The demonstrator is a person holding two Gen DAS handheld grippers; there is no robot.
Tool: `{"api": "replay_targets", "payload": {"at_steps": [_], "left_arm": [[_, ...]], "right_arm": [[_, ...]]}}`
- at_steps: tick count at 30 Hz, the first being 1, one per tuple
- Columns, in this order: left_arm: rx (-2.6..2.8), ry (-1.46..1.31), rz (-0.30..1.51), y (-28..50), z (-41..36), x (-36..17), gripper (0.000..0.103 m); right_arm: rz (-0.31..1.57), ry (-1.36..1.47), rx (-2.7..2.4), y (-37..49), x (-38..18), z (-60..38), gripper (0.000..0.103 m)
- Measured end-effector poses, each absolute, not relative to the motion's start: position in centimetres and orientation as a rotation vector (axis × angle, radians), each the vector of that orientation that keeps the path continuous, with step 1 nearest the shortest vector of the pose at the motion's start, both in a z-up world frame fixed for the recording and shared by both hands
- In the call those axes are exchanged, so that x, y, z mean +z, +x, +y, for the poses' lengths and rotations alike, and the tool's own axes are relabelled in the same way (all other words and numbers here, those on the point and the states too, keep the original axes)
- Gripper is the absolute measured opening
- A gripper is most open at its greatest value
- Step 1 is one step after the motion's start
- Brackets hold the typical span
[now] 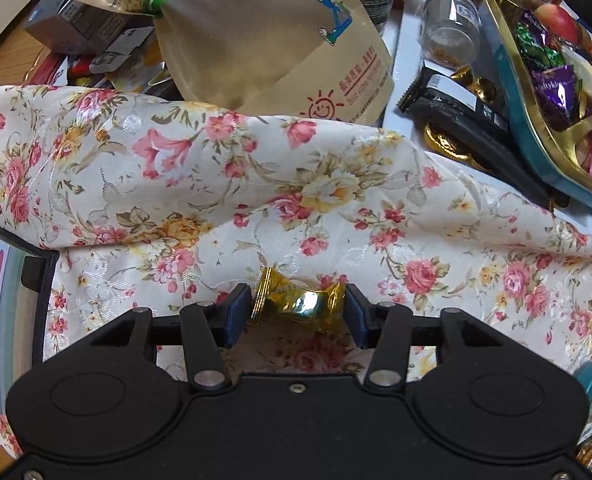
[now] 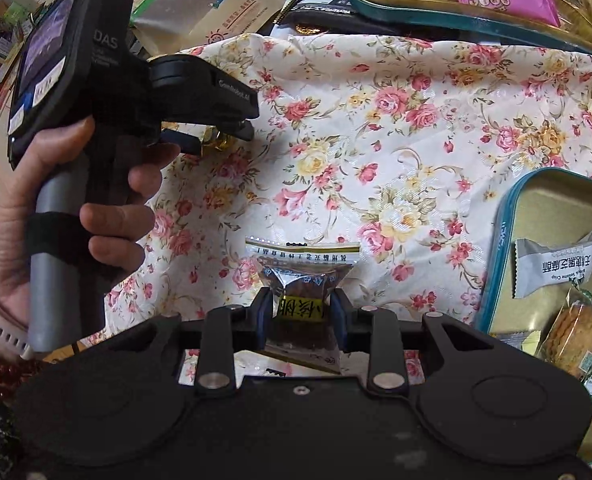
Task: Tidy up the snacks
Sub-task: 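Carry the gold candy and brown snack over the gold tray with both tools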
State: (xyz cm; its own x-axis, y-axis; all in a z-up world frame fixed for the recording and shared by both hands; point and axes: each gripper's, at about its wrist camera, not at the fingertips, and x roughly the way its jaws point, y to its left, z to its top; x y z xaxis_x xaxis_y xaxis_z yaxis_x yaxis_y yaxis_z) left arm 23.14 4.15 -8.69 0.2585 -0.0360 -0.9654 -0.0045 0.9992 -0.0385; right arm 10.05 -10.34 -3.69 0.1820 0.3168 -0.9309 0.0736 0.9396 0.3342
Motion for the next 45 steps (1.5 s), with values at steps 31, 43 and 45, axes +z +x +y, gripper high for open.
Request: {"api": "replay_targets", "payload": {"at_steps": [31, 43, 45], "left_arm": [[-0.112, -0.034, 1.211, 16.7, 1.1, 0.0, 0.045], [-0.254, -0.017, 1.178, 13.1, -5.3, 2.8, 0.045], [-0.280, -0.006, 1.175, 12.6, -6.5, 2.9, 0.045]], "right_arm": [[1.283, 0.322, 0.099, 6.7, 0.5, -11.2, 0.033], [1.198, 0.428, -0.122, 5.1, 2.7, -19.5, 0.033], [1.171, 0.476, -0.178, 4.6, 3.1, -22.0, 0.033]]}}
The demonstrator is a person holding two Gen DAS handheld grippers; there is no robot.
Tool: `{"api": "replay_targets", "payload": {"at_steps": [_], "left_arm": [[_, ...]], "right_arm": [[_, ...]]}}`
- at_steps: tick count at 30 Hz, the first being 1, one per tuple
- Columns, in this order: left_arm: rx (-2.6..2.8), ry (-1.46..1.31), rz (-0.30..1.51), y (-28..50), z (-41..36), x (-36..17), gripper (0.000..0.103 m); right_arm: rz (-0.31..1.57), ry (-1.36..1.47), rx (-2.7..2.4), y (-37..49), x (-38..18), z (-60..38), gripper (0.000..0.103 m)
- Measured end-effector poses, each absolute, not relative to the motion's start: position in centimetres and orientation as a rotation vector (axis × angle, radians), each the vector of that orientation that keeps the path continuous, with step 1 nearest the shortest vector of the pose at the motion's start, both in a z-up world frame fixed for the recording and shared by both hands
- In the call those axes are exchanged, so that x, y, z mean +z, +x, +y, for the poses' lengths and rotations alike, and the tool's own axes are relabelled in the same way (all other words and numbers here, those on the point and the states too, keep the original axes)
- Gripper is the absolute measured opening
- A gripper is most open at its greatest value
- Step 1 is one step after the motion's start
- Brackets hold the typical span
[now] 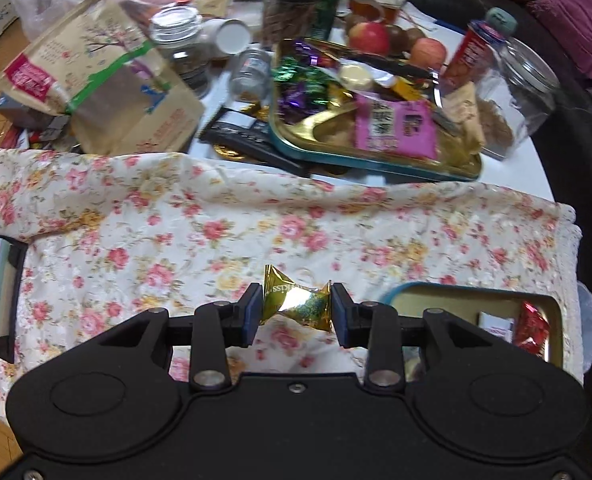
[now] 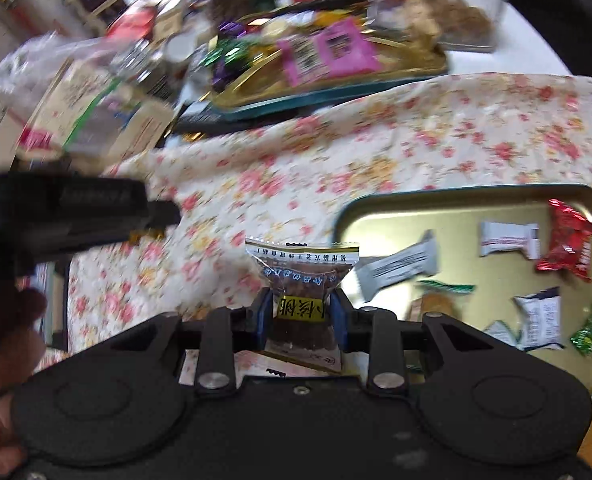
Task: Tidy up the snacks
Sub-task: 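Carry the gold candy and brown snack over the gold tray with both tools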
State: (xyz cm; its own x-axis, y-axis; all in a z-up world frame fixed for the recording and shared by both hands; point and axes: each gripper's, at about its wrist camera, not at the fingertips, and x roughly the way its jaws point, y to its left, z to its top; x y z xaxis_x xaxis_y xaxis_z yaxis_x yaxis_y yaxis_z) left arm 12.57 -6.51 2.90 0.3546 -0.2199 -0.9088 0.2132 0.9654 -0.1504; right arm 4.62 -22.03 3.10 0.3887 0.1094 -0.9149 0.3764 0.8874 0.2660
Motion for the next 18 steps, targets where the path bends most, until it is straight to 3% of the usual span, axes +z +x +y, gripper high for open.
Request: {"api": "replay_targets", "payload": {"at_steps": [18], "left_arm": [[-0.570, 0.141, 1.251, 7.2, -14.7, 1.1, 0.045]], "right_arm": [[0.947, 0.733, -0.527, -0.7, 5.9, -37.8, 0.033]]}}
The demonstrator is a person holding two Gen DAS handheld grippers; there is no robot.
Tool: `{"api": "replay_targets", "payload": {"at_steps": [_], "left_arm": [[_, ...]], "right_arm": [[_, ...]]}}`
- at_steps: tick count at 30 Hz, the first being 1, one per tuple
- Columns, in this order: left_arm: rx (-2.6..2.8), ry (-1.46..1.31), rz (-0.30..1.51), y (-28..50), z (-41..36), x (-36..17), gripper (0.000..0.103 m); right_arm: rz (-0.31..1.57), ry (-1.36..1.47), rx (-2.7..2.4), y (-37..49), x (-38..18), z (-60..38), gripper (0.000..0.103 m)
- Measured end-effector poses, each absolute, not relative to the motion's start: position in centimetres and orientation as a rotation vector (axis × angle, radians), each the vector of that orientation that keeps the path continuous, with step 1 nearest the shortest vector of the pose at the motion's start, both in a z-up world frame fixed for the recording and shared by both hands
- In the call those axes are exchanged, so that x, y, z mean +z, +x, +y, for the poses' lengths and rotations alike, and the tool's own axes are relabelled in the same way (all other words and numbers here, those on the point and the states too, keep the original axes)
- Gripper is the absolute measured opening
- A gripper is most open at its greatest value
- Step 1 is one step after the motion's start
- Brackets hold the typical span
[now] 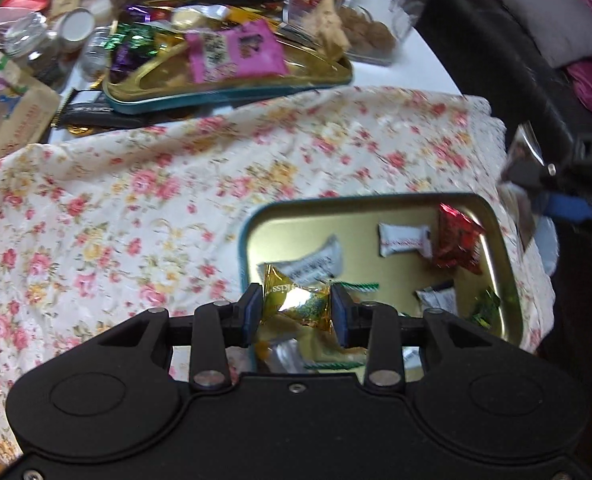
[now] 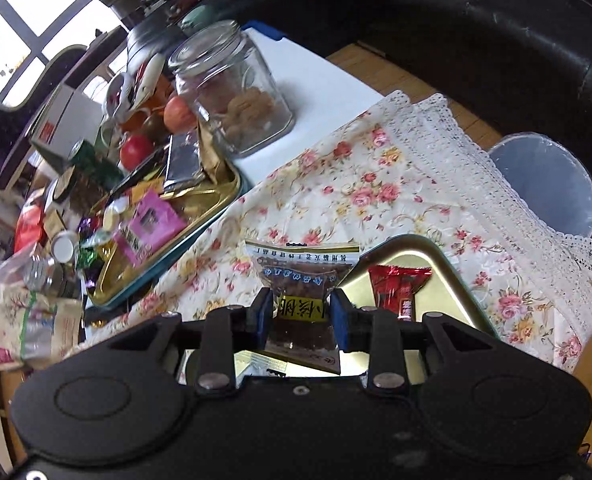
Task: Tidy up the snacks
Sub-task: 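Carry the gold candy and brown snack over the gold tray with both tools, then open both tools to drop the gold candy and brown snack into the tray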
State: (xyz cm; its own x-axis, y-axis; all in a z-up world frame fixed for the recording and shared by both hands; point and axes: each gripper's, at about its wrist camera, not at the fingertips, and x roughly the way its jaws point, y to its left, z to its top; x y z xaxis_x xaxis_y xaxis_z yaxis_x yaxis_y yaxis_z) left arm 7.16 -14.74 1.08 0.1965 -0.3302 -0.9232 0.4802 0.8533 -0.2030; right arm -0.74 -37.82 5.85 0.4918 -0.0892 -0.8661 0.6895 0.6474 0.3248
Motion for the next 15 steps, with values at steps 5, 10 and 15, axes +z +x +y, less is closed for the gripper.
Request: {"api": "replay_targets", "payload": {"at_steps": [5, 10, 15], "left_arm": [[-0.630, 0.177, 1.240, 5.8, -16.2, 1.1, 0.045], [-0.641, 0.241, 1.207, 4.9, -17.4, 1.1, 0.045], [-0.633, 0.265, 1.202, 4.6, -17.7, 0.8, 0.045]], "right_arm": [[0.923, 0.739, -0.551, -1.5, 6.3, -38.9, 0.033], [0.914, 0.746, -0.553, -2.0, 6.6, -39.3, 0.033], [0.918, 0.740, -0.553, -2.1, 6.6, -39.2, 0.033]]}}
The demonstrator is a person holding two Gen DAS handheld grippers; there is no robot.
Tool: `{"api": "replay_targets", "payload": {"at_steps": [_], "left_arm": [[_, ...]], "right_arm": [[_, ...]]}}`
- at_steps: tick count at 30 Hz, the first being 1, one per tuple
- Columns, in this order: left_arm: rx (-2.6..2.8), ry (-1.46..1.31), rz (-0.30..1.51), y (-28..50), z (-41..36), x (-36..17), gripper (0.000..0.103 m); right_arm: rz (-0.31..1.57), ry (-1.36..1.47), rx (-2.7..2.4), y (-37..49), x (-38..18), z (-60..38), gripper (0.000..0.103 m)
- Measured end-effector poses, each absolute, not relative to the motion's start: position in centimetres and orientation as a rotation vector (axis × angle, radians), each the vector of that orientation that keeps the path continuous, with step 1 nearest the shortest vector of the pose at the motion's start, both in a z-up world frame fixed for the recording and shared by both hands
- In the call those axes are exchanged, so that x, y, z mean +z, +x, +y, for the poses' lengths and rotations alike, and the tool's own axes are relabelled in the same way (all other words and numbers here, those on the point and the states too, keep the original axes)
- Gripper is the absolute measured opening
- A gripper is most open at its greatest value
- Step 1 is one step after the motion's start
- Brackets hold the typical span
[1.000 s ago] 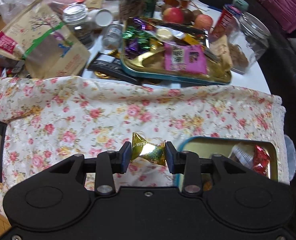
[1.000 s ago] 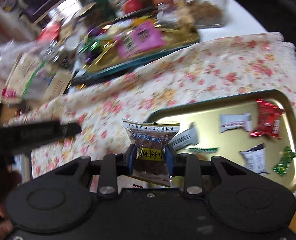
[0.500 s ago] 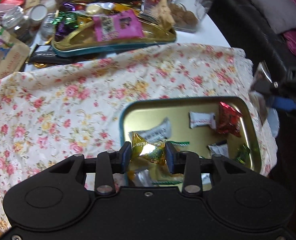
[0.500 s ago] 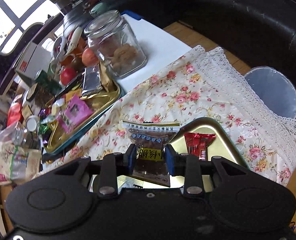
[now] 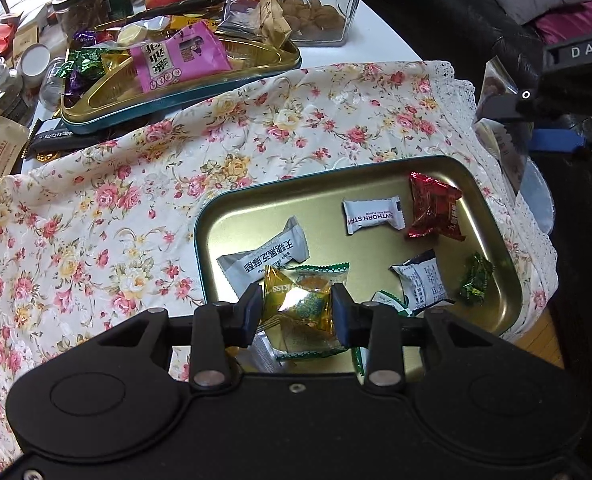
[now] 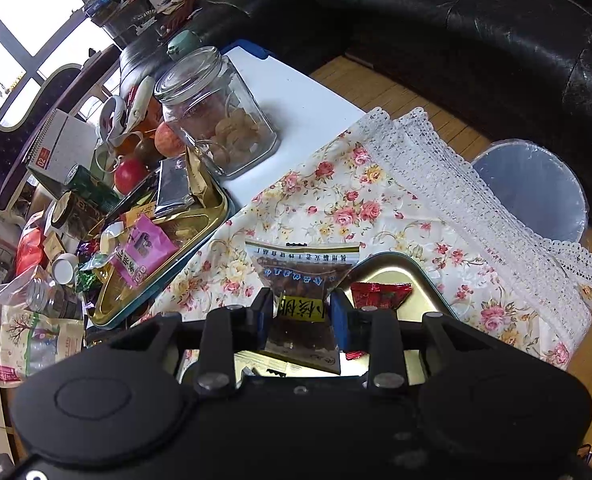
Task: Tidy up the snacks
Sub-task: 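Open both tools to drop the gold candy and brown snack into the tray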
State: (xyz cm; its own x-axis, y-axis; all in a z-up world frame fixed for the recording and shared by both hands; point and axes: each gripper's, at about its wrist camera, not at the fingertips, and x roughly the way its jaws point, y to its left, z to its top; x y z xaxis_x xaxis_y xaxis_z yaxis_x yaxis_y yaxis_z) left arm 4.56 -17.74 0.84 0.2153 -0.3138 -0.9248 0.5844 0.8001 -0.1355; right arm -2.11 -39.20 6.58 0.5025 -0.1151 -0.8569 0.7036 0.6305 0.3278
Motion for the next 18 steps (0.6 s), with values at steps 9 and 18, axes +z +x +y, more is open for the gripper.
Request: {"api": "replay_targets", "payload": {"at_steps": [9, 18], "left_arm": [[-0.593, 0.314, 1.184, 4.3, -18.2, 0.6, 0.047], [-0.570, 0.313, 1.164, 4.7, -18.0, 1.2, 0.050]], "right_arm": [[0.942, 0.707, -0.552, -1.7, 6.2, -38.5, 0.033], [0.962, 0.680, -0.549, -1.2, 5.9, -37.9, 0.033]]}}
